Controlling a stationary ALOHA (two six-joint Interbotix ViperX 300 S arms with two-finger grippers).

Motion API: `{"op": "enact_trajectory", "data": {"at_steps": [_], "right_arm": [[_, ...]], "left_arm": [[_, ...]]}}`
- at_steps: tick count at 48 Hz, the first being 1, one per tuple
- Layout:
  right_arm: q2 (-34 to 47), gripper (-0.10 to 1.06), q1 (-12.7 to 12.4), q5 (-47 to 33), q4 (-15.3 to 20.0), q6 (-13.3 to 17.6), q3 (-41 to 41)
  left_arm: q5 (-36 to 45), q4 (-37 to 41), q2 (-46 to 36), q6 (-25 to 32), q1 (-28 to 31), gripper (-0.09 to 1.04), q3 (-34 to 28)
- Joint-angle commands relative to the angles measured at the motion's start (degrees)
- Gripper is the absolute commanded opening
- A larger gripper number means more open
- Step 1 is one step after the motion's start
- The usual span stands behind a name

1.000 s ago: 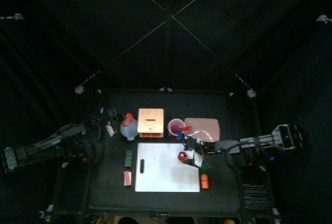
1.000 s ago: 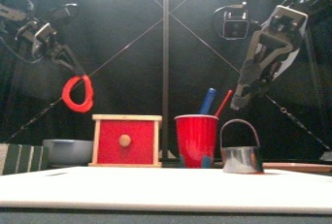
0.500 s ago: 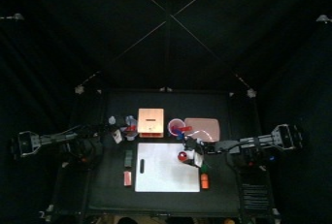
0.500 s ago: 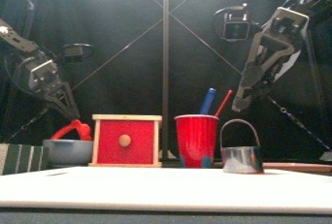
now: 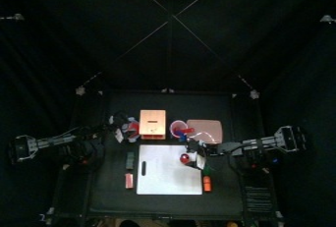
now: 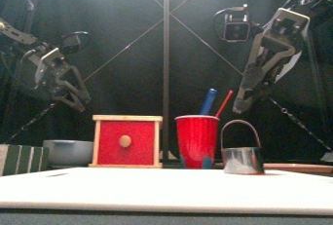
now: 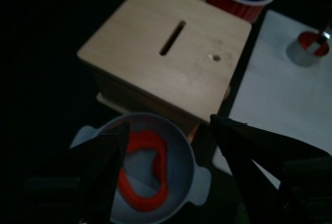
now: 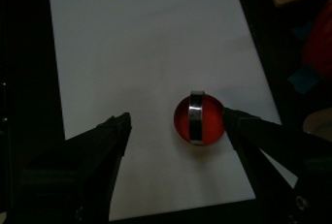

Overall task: Get the cutter from the drawer then cut the dough then place the extra dough in the bowl
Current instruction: Place the extra dough in the bowl

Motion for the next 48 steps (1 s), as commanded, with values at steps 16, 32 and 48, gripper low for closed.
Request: {"op": "enact_trajectory", "data": {"at_steps": [16, 32, 48], "right_arm": [[-2.8, 1.03, -4.3, -18.5, -8.9, -0.9, -3.3], [-2.7, 1.03, -10.8, -38.1, -13.5, -0.3, 1.4], [-2.0, 1.03, -11.8, -38.1, -13.4, -0.3, 1.4]], "left_arm": [[-21.4, 6.1, -3.2, -0.2, -14.9, 0.98, 3.9], [-38.1, 5.9, -2.5, -0.3, -24.2, 0.98, 6.6], [-38.1, 5.7, -2.5, 0.0, -23.7, 0.98, 6.7]]}}
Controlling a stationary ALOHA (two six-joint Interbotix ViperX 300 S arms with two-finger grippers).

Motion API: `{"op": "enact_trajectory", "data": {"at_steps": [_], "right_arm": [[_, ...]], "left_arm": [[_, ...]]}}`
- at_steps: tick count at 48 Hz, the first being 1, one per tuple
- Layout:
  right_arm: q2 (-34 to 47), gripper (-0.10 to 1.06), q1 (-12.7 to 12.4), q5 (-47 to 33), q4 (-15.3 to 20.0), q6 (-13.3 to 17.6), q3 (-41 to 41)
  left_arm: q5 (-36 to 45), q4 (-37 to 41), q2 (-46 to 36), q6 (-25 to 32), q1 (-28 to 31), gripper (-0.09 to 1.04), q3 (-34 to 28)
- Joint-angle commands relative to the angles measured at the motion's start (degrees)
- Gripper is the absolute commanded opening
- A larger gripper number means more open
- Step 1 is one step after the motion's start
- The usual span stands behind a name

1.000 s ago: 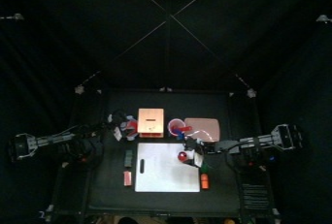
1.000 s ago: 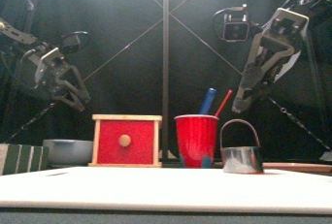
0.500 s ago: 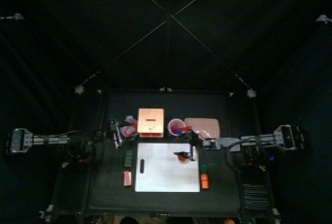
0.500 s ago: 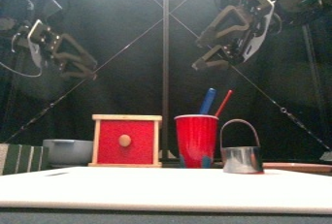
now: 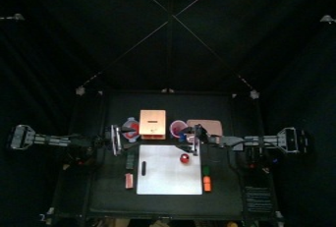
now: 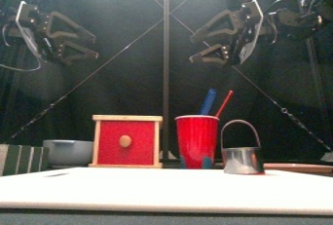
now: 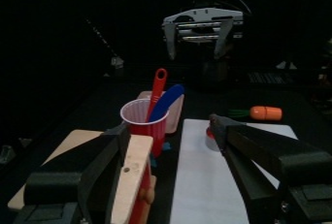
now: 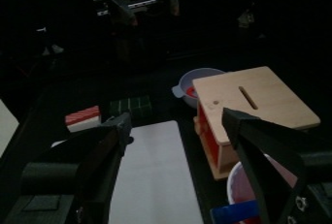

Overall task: Get the cutter from the drawer then cut the dough then place the extra dough in the bowl
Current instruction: Place the extra dough in the bowl

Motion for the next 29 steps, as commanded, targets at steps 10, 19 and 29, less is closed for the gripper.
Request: {"op": "enact_trajectory", "data": {"at_steps": [10, 19, 29], "right_arm": [[0.2, 1.03, -0.9, -0.5, 1.1, 0.2, -0.5], [0.3, 1.03, -1.3, -0.5, 1.5, 0.2, -0.5], [0.3, 1.03, -1.3, -0.5, 1.8, 0.3, 0.3]], "left_arm": [[-0.6, 0.1, 0.1, 0.2, 1.9, 0.98, 0.0], [-0.6, 0.2, 0.1, 0.1, 3.1, 0.98, 1.3], [-0.5, 0.1, 0.1, 0.1, 3.3, 0.98, 2.0]]}}
